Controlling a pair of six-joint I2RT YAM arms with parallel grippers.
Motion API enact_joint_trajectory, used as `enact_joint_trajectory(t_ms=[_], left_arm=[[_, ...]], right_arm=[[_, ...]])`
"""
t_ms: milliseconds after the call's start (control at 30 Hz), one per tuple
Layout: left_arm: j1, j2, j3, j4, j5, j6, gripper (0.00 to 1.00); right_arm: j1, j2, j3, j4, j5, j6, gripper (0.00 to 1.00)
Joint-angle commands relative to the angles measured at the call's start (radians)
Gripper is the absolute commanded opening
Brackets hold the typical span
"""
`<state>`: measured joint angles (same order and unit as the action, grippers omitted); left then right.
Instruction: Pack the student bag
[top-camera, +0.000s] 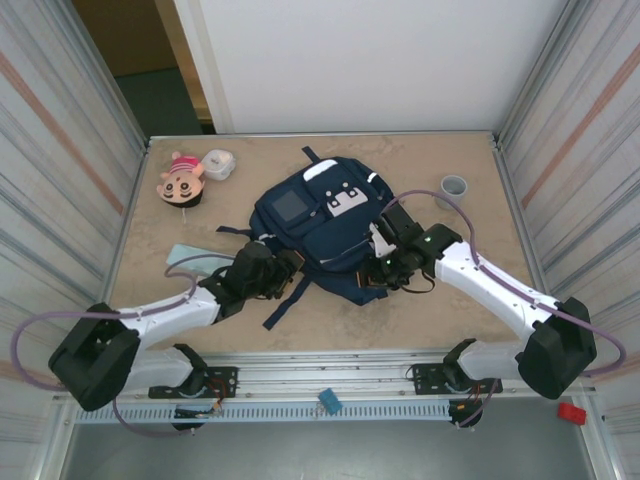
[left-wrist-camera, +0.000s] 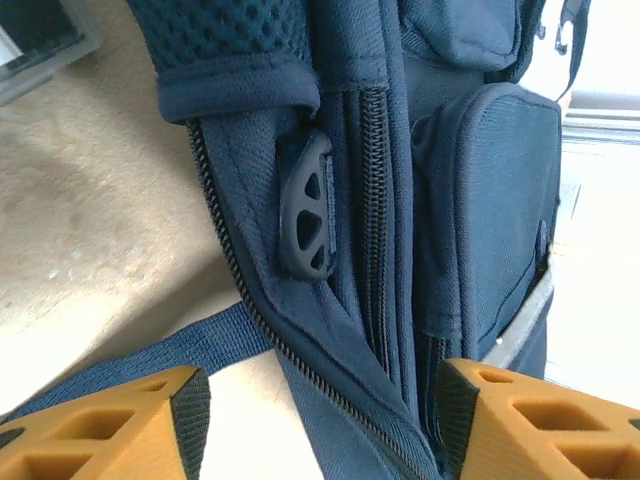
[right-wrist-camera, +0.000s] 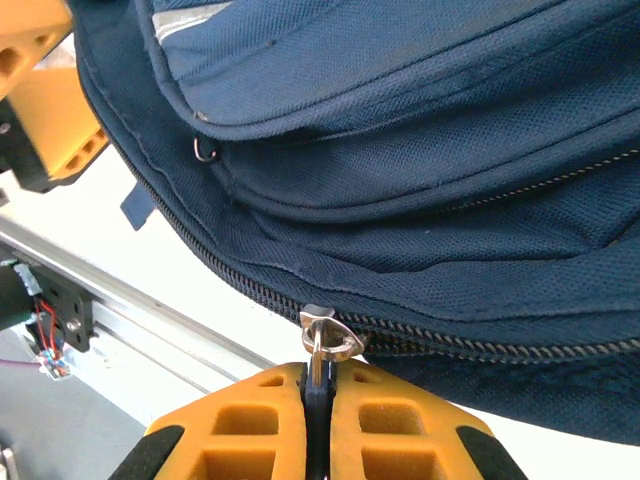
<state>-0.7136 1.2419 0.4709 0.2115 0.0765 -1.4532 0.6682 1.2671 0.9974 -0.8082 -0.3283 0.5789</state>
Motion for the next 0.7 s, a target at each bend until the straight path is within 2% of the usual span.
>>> enact_joint_trajectory(t_ms=[0, 133, 233, 433, 567, 667], left_arm=[[-0.003, 0.047, -0.017, 0.117, -0.013, -0.044, 0.54], [0.016, 0.079, 0.001, 0.110, -0.035, 0.005, 0.24], [0.062, 0.104, 0.067, 0.041, 0.029, 0.133, 0.13], [0.185, 0.183, 0.207, -0.084, 0.152, 0.371, 0.09], [0.266, 0.257, 0.280, -0.109, 0.210, 0.464, 0.09], [0.311, 0.302, 0.327, -0.119, 0.255, 0.498, 0.13]], right_arm=[[0.025, 0.000, -0.005, 0.027, 0.002, 0.028, 0.00], [0.058, -0.011, -0.009, 0.023, 0.018, 0.037, 0.00], [0.097, -0.019, -0.023, 0.046, 0.034, 0.064, 0.00], [0.214, 0.024, -0.026, 0.204, 0.071, 0.151, 0.00], [0.277, 0.117, 0.032, 0.273, 0.126, 0.193, 0.00], [0.298, 0.179, 0.064, 0.363, 0.142, 0.213, 0.00]])
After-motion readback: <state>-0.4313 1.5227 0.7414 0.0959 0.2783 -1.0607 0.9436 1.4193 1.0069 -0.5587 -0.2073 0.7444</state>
